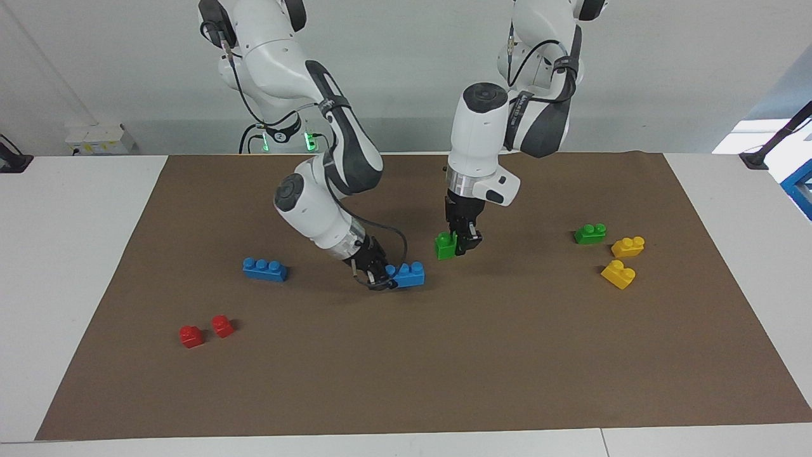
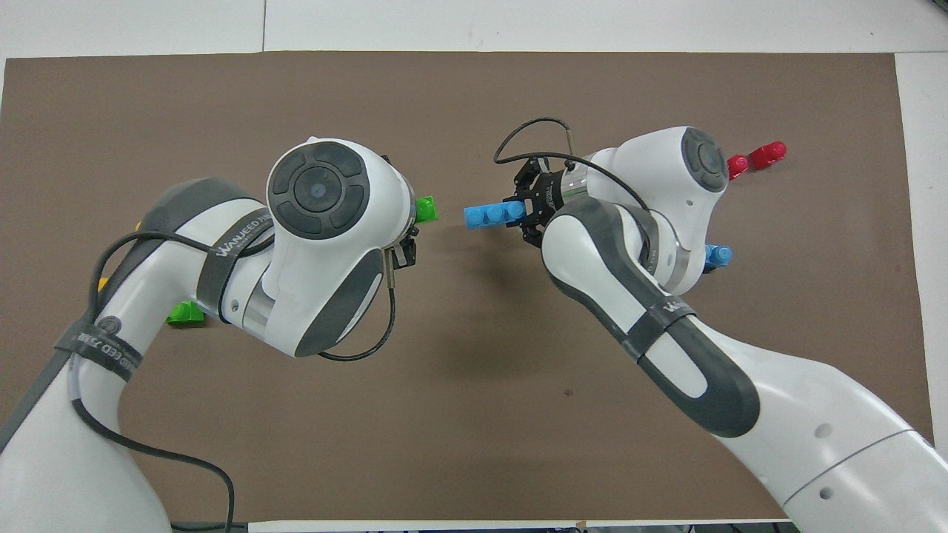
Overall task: Remove green block with left arm and hold with right
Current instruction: 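Lower the green brick with the left gripper while the right gripper carries blue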
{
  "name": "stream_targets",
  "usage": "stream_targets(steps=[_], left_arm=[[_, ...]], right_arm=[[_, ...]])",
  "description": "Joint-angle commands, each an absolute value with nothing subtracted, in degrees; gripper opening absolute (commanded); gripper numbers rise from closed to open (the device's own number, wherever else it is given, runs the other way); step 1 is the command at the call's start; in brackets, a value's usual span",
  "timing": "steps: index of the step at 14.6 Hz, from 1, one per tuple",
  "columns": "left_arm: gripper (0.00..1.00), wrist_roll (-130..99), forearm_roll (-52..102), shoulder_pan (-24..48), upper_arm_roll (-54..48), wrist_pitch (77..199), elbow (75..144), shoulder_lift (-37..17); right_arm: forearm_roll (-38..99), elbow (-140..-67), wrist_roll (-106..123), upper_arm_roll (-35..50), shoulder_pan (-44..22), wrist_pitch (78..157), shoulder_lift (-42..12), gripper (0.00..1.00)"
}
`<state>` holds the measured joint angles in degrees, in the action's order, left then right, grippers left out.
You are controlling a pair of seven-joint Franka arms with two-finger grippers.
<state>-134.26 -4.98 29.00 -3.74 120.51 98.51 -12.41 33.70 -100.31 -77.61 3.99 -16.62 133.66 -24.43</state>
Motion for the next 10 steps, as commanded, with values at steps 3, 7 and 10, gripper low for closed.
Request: stream_targets(steps=[3,7,10], left_arm=[[0.00,-121.59,-4.92,24.97,-3.87,114.09,100.46,-9.32],[0.00,-103.15,-4.49,17.60,-3.96,114.34,105.45,-7.48],[0.00,-85.05,-2.82,11.45,-3.87,118.98,113.61,-4.32]], right_arm=[[29.27,-94.59,-58.32,4.66,-5.83,119.21,-21.62,0.00],[27.59,-94.22,-45.47,4.92,2.53,116.90,-23.37,0.00],[27.51,-92.55,-44.48,4.92,4.30,115.75,-26.27,0.00]])
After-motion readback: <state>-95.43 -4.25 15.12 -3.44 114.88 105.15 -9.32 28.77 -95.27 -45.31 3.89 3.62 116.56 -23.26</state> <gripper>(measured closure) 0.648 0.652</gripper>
